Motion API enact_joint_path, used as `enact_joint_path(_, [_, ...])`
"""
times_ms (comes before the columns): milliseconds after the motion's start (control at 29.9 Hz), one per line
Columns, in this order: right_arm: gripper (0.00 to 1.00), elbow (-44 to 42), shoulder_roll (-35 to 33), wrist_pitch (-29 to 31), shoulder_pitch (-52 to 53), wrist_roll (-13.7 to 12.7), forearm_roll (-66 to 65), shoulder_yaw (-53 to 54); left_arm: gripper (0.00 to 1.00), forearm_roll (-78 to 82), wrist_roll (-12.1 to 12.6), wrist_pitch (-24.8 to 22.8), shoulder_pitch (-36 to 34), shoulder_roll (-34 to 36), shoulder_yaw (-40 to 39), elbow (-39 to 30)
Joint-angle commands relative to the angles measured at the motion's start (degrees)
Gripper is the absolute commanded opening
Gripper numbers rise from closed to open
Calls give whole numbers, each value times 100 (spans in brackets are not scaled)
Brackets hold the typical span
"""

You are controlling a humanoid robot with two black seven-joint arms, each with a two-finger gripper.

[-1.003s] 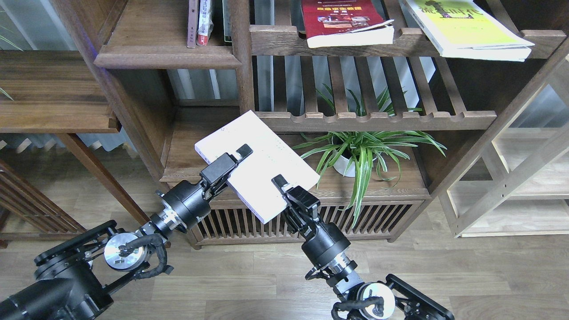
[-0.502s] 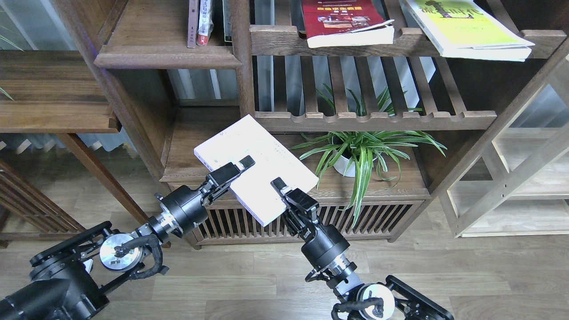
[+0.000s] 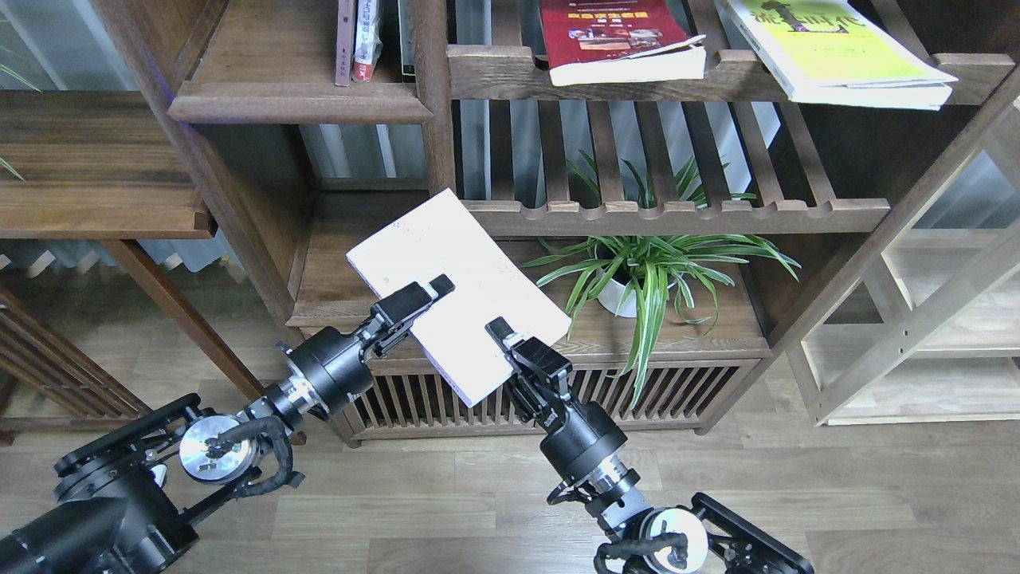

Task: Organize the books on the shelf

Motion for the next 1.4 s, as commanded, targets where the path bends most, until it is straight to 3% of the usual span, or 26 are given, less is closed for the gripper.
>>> enact_joint_path(0, [23,-34,-1,0,-5,10,9,18,5,-23,-6,0,16,-1,0,0])
enact_joint_path(268, [65,-43,-1,0,4,10,9,44,2,-14,-6,0,-2,7,-17,0])
enact_joint_path(435, [79,-43,-1,0,21,10,9,79,2,21,11,0,16,86,-105,0])
enact_joint_path(803, [81,-43,-1,0,65,10,0,141,2,126,55,0,16,824,-176,-158])
enact_joint_path(1037, [81,-51,-1,0,92,10,9,316,1,592,99,0,60,1773,-254,-966])
enact_joint_path(1371, [81,-183,-88,0,504,10,-44,264,0,1479,99,0,314,2898,-1536,-2117])
